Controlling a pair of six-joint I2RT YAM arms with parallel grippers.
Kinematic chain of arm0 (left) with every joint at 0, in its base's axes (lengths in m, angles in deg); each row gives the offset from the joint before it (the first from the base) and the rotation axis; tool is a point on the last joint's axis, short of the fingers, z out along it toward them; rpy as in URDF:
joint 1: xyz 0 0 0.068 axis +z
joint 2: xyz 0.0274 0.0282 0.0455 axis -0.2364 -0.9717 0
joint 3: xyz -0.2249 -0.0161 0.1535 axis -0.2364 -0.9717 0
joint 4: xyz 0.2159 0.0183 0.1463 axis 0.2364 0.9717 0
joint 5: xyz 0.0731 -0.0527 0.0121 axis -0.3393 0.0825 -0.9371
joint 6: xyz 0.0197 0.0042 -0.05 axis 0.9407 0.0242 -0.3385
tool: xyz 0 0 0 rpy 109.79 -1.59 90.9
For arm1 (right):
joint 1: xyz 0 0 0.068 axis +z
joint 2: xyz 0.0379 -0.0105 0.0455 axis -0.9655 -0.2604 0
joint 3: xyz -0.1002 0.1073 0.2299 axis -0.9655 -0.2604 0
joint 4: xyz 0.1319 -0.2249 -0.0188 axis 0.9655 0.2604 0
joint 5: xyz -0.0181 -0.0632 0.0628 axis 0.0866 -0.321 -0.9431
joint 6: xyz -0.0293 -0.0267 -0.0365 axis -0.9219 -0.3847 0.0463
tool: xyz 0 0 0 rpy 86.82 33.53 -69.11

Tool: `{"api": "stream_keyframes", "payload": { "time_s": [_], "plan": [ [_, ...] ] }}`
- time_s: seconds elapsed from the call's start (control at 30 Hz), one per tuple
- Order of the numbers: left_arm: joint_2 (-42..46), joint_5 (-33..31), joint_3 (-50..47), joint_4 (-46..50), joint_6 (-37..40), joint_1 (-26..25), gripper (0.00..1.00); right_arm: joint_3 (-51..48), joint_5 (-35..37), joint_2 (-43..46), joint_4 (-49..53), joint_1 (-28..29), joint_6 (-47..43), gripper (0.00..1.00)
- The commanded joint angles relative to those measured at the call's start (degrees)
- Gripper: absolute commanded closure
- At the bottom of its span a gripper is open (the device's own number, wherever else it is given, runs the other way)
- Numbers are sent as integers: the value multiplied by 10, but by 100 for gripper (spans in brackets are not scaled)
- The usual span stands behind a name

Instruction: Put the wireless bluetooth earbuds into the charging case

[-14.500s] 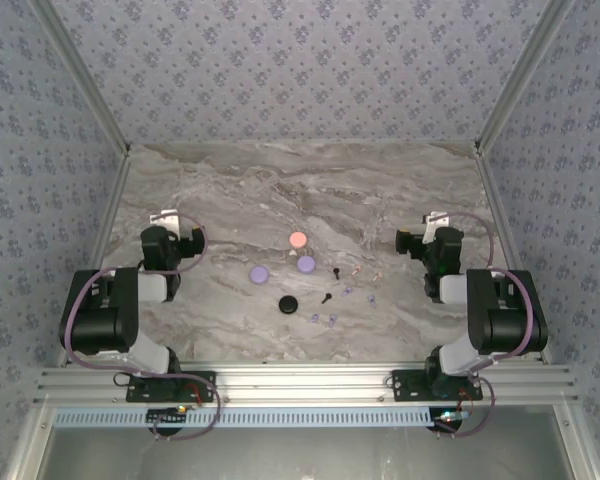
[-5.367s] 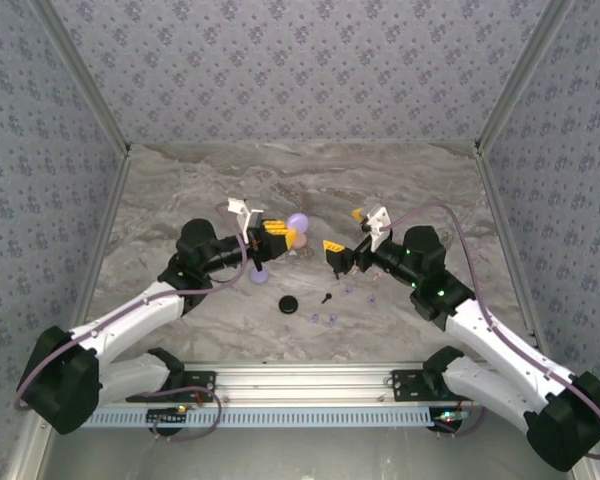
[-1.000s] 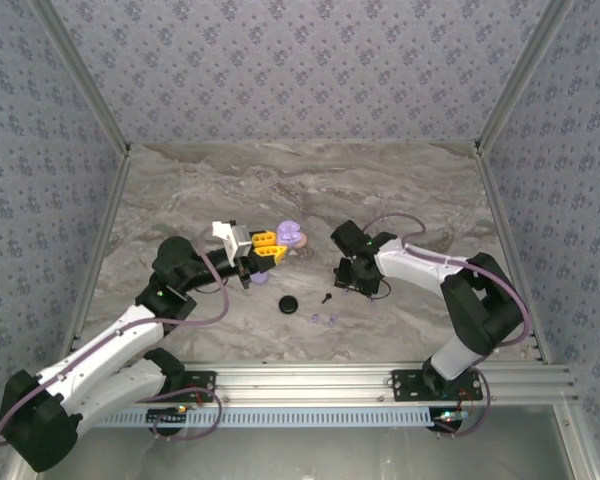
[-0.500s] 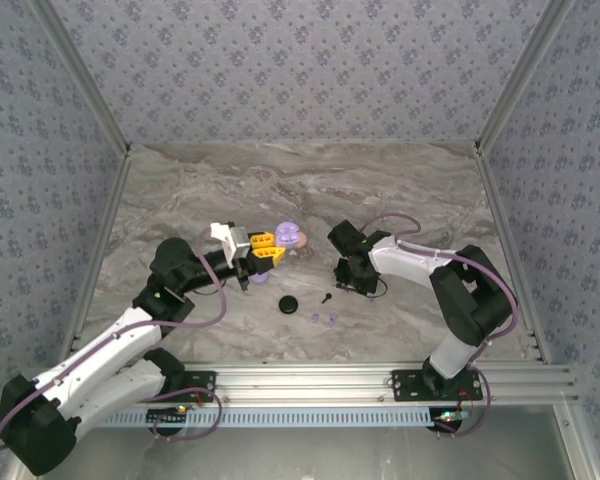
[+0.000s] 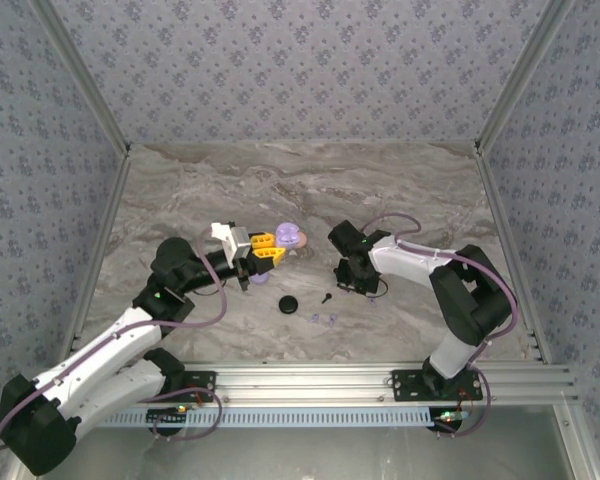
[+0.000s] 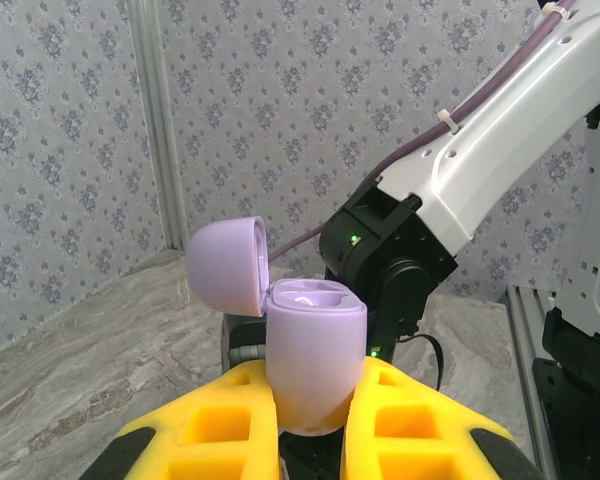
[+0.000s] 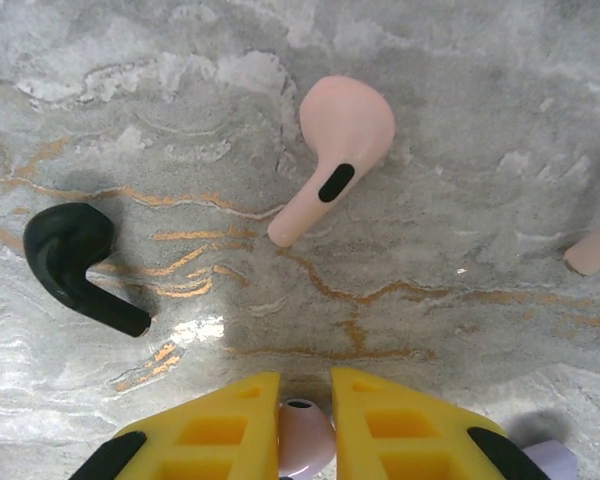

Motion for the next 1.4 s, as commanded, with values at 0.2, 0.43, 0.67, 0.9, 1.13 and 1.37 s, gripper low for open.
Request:
{"api": "stream_keyframes", "payload": {
  "time_s": [0.2,0.43,0.67,0.9,1.13,1.37],
  "plan": [
    [0,-3,4,-9,4,-3,95,14,9,0,29,10,-23,63],
    [-6,-1,7,-8,4,-3,95,15,15,-5,46,25,-21,63],
    [-8,-2,7,-7,5,-3,95,6,24,4,55,32,-16,65],
    [-8,-3,9,-3,5,-3,95,7,25,12,50,27,-22,67],
    [-6,-2,11,5,5,-3,95,24,31,13,53,20,-33,67],
    [-5,-3,13,10,6,-3,95,19,11,10,27,13,-28,67]
  ]
}}
